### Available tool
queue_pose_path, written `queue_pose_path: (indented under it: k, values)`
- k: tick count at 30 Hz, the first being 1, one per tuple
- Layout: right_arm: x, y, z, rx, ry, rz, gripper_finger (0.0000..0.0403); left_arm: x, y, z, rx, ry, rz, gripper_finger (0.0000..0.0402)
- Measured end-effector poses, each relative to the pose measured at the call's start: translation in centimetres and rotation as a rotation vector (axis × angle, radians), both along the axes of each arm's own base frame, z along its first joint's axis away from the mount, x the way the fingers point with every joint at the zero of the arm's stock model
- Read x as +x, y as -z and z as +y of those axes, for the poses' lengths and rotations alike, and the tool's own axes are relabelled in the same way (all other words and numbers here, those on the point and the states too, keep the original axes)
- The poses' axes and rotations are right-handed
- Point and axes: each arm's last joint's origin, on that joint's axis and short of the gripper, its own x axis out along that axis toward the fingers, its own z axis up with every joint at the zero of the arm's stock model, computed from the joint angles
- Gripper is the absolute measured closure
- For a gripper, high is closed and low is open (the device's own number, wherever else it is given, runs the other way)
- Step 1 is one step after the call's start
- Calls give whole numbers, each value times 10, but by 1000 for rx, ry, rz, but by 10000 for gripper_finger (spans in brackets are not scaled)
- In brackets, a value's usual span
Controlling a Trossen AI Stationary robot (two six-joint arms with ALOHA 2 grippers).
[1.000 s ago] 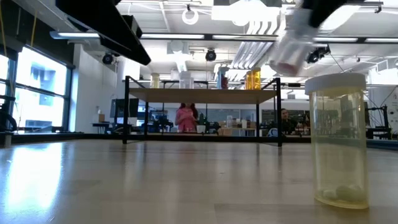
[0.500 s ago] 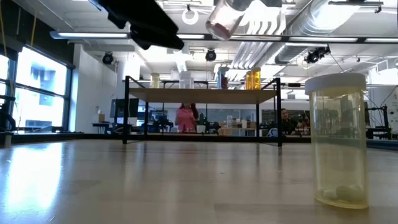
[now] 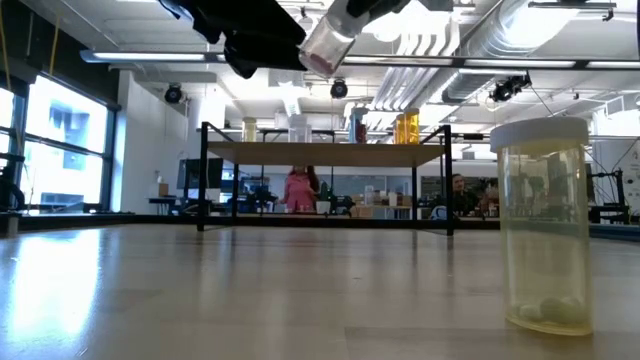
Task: Pick and place medicine bottles onto shelf by color
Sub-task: Put the transparent pill bottle on the shelf aligned with the transparent pill bottles
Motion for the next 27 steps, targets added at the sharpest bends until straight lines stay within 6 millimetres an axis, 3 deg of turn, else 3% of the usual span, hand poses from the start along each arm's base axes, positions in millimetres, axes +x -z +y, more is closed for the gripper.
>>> queue_pose_path:
  k: [27]
  values:
    - [12,-5,-14,39,4,-70,283,0,0,0,20,13,1,196]
